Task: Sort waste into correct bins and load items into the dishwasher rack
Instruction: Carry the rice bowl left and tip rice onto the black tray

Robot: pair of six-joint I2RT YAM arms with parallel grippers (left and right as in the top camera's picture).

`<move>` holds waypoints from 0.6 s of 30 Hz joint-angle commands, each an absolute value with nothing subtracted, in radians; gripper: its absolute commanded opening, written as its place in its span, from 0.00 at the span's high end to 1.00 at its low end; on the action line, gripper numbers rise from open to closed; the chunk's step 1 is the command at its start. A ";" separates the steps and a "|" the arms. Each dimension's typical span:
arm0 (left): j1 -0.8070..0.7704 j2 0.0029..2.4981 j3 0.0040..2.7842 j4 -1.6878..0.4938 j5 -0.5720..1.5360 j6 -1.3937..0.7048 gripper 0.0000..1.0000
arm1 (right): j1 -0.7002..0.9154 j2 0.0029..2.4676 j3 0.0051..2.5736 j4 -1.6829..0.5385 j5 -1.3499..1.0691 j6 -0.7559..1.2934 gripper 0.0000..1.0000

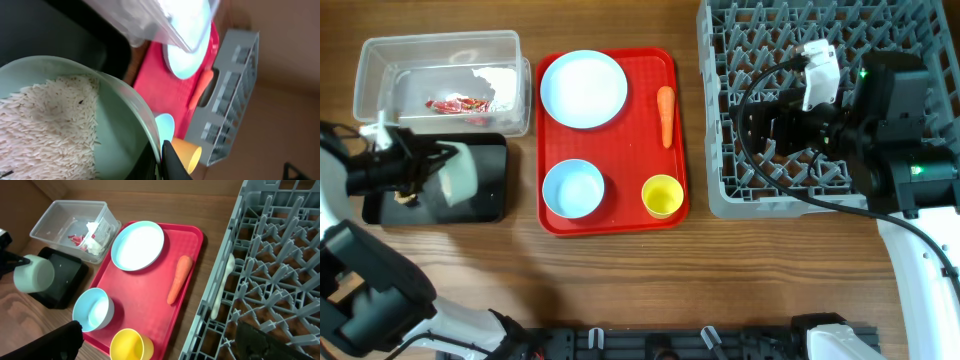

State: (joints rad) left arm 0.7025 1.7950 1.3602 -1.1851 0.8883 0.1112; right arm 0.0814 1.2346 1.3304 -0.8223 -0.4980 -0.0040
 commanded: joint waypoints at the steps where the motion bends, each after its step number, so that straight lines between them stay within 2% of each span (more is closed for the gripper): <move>1: 0.757 1.835 1.357 -1.181 0.938 0.070 0.96 | 0.078 1.240 1.346 -0.816 -0.524 0.003 0.00; 8: 0.783 1.860 1.357 -1.201 1.112 0.070 0.96 | 0.078 1.240 1.346 -0.824 -0.524 0.002 0.00; 18: 0.783 1.860 1.357 -1.267 1.219 0.070 0.96 | 0.078 1.240 1.346 -0.827 -0.520 0.000 0.00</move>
State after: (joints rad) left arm 0.7799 1.8549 1.3602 -1.2507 1.1233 0.0723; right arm 0.0814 1.2346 1.3304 -0.8261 -0.5011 -0.0040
